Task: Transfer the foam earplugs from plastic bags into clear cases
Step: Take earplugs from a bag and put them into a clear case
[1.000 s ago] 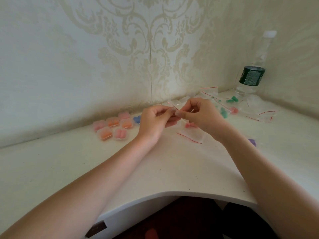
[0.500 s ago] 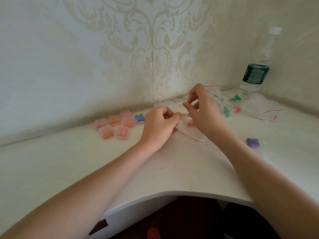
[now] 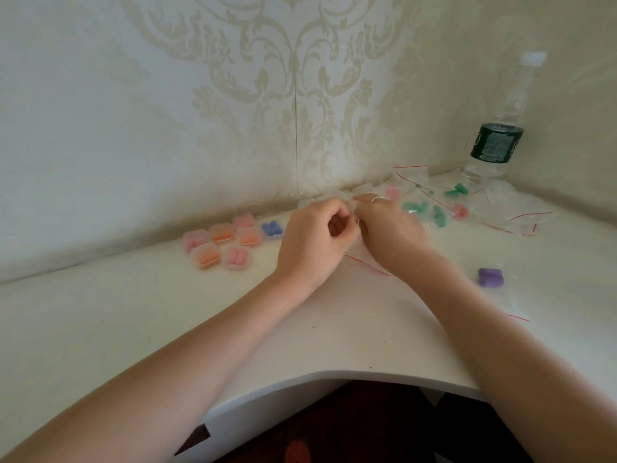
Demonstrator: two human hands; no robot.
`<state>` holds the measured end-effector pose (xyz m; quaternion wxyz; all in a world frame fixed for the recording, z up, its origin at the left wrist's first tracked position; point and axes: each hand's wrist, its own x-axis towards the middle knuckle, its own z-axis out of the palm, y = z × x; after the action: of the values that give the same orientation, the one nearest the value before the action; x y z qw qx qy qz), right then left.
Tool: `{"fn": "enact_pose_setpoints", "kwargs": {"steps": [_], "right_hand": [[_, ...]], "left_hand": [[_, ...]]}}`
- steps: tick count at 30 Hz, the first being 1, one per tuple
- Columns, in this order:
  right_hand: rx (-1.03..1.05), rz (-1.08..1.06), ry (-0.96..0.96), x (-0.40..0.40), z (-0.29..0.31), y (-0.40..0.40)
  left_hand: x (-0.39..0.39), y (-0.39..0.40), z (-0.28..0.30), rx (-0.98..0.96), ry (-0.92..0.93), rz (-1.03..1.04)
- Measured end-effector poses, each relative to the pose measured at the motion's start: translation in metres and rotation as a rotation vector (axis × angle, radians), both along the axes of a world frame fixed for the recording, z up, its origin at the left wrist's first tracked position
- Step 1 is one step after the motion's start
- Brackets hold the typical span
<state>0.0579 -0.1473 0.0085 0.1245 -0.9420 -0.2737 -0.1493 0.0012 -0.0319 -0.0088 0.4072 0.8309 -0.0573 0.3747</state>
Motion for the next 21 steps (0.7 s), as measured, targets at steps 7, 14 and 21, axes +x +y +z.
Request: {"fn": "enact_pose_setpoints", "kwargs": {"steps": [7,14,21], "right_hand": [[0.988,0.132,0.52,0.006,0.008,-0.004],[0.991,0.198,0.768,0.006,0.006,-0.008],[0.826,0.227,0.681,0.007,0.0,-0.009]], "left_hand": [[0.002,0.008,0.007,-0.459,0.11,0.056],[0.006,0.016,0.009,-0.764,0.227,-0.094],[0.008,0.019,0.009,-0.854,0.208,-0.117]]}}
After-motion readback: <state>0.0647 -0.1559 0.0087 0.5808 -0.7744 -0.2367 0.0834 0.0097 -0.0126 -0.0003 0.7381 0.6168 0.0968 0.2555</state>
